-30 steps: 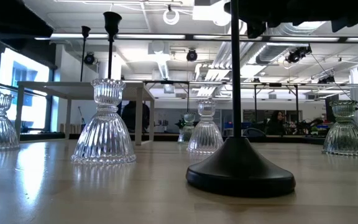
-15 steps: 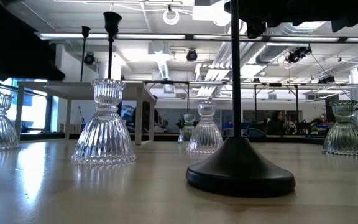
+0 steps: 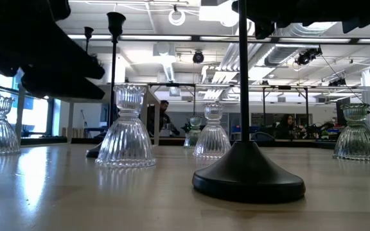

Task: Pick & Place candle stick holders
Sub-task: Put the bottom transparent candle holder on the shelf

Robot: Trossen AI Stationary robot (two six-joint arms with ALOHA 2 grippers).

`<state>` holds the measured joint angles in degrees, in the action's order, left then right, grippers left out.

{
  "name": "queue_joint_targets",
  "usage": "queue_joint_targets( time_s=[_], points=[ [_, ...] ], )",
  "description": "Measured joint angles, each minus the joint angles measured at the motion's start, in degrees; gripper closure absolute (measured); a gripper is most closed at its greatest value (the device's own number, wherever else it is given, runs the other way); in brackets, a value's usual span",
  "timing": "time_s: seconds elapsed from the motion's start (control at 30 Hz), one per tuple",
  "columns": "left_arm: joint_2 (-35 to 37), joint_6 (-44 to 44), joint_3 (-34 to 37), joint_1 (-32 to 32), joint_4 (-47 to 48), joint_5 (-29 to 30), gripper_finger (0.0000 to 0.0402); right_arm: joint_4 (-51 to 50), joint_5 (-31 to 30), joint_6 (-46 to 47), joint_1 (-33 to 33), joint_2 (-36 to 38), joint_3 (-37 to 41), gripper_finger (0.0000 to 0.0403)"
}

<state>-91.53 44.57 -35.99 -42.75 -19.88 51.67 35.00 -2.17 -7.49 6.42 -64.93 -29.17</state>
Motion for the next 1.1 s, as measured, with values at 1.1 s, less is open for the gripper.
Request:
queue_joint_targets(
  time_s=[1.1],
  points=[
    [-6.15, -15.70, -2.82, 10.17, -10.43, -8.94, 0.0126, 0.00, 1.10, -0.31, 0.00, 0.00, 0.00, 0.0402]
  ],
)
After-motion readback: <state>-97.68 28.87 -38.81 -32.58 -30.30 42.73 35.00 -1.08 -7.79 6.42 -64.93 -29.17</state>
